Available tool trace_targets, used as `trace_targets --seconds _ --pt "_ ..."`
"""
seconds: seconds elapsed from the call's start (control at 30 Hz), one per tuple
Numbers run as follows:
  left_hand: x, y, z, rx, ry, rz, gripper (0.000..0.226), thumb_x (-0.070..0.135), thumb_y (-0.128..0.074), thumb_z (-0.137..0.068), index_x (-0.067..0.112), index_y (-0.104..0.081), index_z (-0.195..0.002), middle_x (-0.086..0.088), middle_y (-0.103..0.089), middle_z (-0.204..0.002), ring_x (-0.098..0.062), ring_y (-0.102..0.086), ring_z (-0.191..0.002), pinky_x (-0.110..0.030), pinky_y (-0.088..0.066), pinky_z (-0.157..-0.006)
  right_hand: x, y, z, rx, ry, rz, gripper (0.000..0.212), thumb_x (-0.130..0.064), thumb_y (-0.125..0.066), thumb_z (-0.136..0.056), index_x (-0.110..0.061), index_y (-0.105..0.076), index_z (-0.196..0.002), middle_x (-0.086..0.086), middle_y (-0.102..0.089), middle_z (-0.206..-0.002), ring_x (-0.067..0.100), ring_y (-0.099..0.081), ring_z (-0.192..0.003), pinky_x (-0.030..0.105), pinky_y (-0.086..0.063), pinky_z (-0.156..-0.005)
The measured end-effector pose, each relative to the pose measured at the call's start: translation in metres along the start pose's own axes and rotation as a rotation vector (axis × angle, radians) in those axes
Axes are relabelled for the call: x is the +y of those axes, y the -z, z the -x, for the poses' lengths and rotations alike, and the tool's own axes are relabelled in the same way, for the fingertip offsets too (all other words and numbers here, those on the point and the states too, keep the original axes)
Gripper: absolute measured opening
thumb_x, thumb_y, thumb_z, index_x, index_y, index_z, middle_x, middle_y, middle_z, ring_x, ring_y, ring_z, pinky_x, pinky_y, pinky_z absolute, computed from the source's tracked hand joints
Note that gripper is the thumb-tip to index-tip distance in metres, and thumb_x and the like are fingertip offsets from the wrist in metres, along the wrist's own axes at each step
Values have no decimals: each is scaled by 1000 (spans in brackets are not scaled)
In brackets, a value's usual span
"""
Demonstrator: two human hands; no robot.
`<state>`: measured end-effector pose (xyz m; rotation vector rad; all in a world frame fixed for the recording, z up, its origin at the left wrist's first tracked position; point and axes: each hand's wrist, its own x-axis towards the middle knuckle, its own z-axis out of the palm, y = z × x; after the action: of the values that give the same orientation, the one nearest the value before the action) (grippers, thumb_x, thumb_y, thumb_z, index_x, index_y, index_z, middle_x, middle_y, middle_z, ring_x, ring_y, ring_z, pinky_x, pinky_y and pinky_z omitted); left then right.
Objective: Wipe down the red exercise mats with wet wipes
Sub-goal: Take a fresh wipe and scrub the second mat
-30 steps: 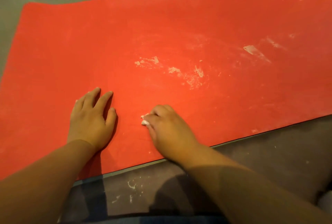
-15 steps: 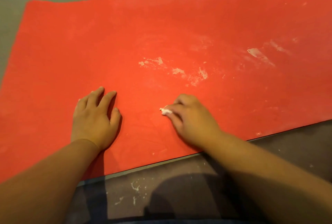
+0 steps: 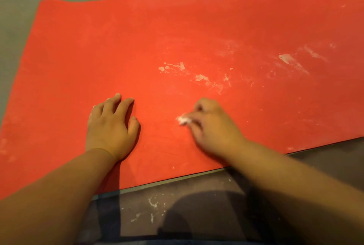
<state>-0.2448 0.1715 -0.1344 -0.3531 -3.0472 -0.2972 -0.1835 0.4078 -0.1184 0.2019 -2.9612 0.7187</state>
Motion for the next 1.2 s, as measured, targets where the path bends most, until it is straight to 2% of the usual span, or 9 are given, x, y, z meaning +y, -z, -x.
trace_targets --seconds 0.2,0.4,0.5,0.63,0.83,0.9,1.07,1.13,1.2 --pt "2 -2 -1 24 22 3 64 47 -29 -79 18 -56 -130 -15 -47 -139 -38 -39 -120 -46 -31 -106 63 23 -48 236 -482 141 27 -6 -52 -87 -11 -71 -106 14 -56 -104 32 -54 -99 30 -38 -85" --pt "3 -8 -3 42 54 17 62 45 -29 -78 20 -56 -128 -14 -47 -139 -38 -38 -120 -46 -31 -107 -2 -4 9 88 -32 25 17 -19 -59 -87 -16 -73 -95 6 -55 -85 26 -51 -84 35 -44 -72" --pt "3 -9 -3 57 56 15 60 44 -31 -78 21 -56 -127 -13 -47 -138 -37 -38 -120 -46 -31 -107 53 22 -22 196 -246 152 23 -24 -58 -92 -6 -72 -89 14 -54 -89 31 -53 -87 34 -38 -77" --pt "3 -7 -4 59 62 24 59 44 -34 -77 23 -57 -126 -11 -48 -138 -36 -40 -120 -47 -33 -106 80 29 -60 289 -536 170 25 -5 -51 -86 -4 -68 -103 19 -58 -107 34 -54 -101 32 -36 -87" --pt "1 -8 -4 68 65 21 57 44 -34 -76 24 -58 -124 -9 -49 -137 -36 -41 -120 -49 -34 -105 -2 -9 -14 73 -52 19 17 -10 -60 -85 -13 -73 -97 8 -55 -91 27 -52 -88 33 -42 -76" --pt "1 -8 -5 71 63 24 57 44 -35 -76 24 -57 -124 -8 -49 -137 -36 -41 -120 -49 -34 -105 29 13 -18 92 -97 48 18 -12 -61 -86 -16 -74 -97 10 -55 -91 28 -53 -86 32 -41 -76" --pt "3 -5 -5 74 47 22 58 43 -34 -75 22 -59 -123 -10 -50 -135 -35 -42 -118 -48 -34 -105 92 36 -65 264 -512 156 25 -7 -51 -89 -4 -71 -103 19 -56 -104 35 -54 -98 33 -40 -84" --pt "4 -4 -5 79 52 24 58 43 -34 -74 22 -59 -122 -10 -50 -135 -35 -42 -118 -49 -34 -104 55 16 -69 207 -459 100 23 -7 -51 -89 -3 -71 -100 17 -58 -103 32 -53 -101 33 -40 -86" --pt "3 -5 -5 81 57 25 58 43 -34 -74 22 -59 -122 -9 -50 -135 -35 -42 -119 -49 -33 -104 12 -9 -55 147 -230 36 21 -7 -53 -87 -8 -72 -98 11 -59 -99 28 -51 -98 33 -42 -84"
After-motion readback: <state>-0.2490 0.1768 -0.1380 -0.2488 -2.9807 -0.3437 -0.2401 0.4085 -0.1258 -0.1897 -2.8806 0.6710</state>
